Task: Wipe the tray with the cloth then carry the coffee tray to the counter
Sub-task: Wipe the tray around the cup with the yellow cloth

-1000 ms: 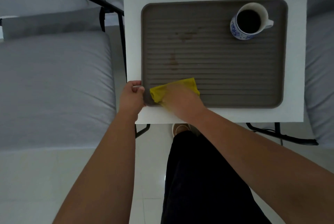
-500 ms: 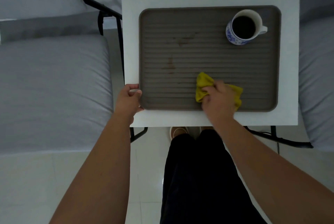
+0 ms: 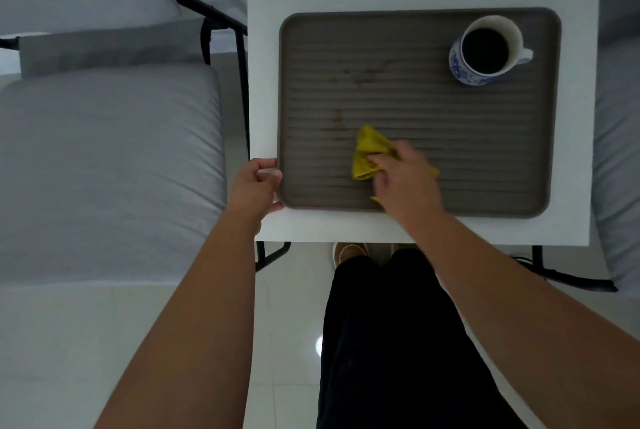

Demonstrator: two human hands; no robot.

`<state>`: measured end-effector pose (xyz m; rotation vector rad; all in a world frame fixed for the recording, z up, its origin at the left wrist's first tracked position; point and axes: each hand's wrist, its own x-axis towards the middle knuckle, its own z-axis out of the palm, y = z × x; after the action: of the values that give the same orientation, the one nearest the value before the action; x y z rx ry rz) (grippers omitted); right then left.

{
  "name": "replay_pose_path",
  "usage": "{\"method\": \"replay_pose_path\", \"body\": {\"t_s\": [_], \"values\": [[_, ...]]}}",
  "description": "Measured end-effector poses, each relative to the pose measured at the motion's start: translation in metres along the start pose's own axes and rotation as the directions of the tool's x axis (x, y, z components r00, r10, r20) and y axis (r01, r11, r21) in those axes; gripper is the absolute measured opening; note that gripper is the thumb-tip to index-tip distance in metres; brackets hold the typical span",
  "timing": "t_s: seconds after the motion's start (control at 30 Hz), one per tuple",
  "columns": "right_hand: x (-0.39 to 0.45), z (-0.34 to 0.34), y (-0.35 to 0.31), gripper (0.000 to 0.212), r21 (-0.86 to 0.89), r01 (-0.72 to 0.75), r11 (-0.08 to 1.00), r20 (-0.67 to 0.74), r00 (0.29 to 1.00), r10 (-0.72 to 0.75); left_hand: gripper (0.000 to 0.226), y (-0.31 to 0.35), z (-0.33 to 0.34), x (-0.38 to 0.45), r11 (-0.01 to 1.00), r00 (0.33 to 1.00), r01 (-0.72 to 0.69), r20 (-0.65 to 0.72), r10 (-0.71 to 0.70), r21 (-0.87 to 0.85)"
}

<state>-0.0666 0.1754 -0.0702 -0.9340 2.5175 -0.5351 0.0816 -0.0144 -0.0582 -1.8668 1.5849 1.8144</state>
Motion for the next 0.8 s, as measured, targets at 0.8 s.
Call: {"method": "replay_pose_path", "body": {"t_s": [0.8], "values": [[0.011,0.012,0.001,0.050,-0.241,0.379,0.894,0.102,0.925,-0.365,0.016,-0.005,-0.003,0.003,1.000,1.000,0.006,0.026,-0.005,-0.008]]}}
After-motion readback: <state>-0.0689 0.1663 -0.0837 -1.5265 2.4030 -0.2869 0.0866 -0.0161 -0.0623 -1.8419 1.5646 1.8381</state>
